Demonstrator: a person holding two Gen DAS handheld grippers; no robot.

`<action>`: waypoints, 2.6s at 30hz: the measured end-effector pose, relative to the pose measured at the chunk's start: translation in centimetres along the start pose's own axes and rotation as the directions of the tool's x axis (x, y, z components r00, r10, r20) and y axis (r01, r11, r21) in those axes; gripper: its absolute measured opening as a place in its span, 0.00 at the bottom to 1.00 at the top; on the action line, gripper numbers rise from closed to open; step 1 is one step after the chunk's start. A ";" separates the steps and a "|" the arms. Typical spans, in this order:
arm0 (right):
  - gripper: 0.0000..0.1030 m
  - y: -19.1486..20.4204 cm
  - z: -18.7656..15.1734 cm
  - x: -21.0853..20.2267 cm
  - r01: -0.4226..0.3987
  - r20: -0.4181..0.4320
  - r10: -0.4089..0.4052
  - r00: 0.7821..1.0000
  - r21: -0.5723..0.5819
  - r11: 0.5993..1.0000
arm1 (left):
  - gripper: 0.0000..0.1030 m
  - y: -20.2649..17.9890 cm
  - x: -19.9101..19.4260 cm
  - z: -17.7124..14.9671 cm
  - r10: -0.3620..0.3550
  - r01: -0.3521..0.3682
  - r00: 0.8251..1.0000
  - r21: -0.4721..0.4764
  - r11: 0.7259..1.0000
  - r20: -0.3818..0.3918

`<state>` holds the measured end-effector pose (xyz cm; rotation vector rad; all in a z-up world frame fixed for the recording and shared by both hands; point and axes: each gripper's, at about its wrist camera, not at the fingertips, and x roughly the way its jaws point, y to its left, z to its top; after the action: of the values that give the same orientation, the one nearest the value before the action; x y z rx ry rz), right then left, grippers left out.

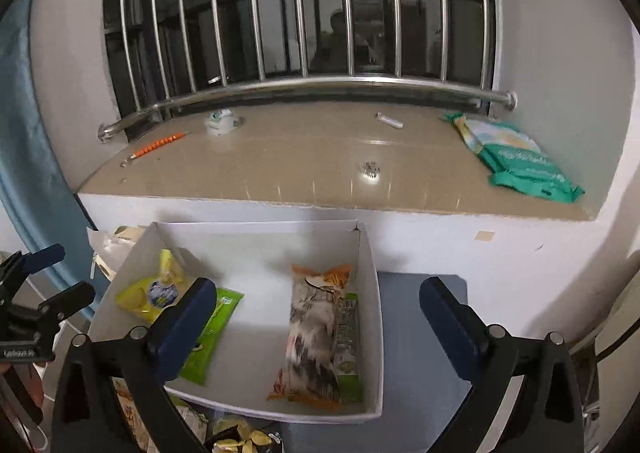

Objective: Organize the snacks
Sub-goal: 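Drop the yellow chip bag and rice-cake bag into the white box, then grasp the long white cracker bag with right tool while left grasps corn-cake bag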

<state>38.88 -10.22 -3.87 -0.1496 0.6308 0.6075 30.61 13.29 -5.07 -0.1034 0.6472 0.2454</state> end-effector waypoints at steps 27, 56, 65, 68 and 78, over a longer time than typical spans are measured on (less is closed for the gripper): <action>1.00 3.1 -20.5 -15.5 -0.208 0.048 0.202 0.978 0.195 0.958 | 1.00 -1.9 -19.1 -18.1 -0.230 0.238 0.965 -0.049 0.970 0.125; 0.57 13.2 -16.0 3.0 -0.231 -0.376 0.187 0.908 -0.075 0.970 | 1.00 1.5 -20.4 -20.1 -0.149 0.160 0.983 -0.102 0.982 0.110; 0.41 11.2 -16.3 -1.0 -0.243 -0.334 0.200 0.921 -0.091 0.966 | 1.00 0.3 -18.6 -19.8 -0.151 0.155 0.986 -0.066 0.986 0.071; 0.41 9.8 -16.3 -4.0 -0.231 -0.273 0.204 0.940 -0.071 0.970 | 1.00 -1.0 -16.7 -19.1 -0.169 0.170 0.985 -0.032 0.985 0.037; 0.41 3.0 -18.8 -15.3 -0.215 -0.042 0.221 0.974 0.103 0.971 | 1.00 -6.9 -7.5 -17.7 -0.048 0.085 0.989 0.277 0.957 -0.137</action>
<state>17.78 -21.06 -9.72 -0.0039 0.7331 0.7851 16.29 2.10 -14.45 0.1351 0.8004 0.0796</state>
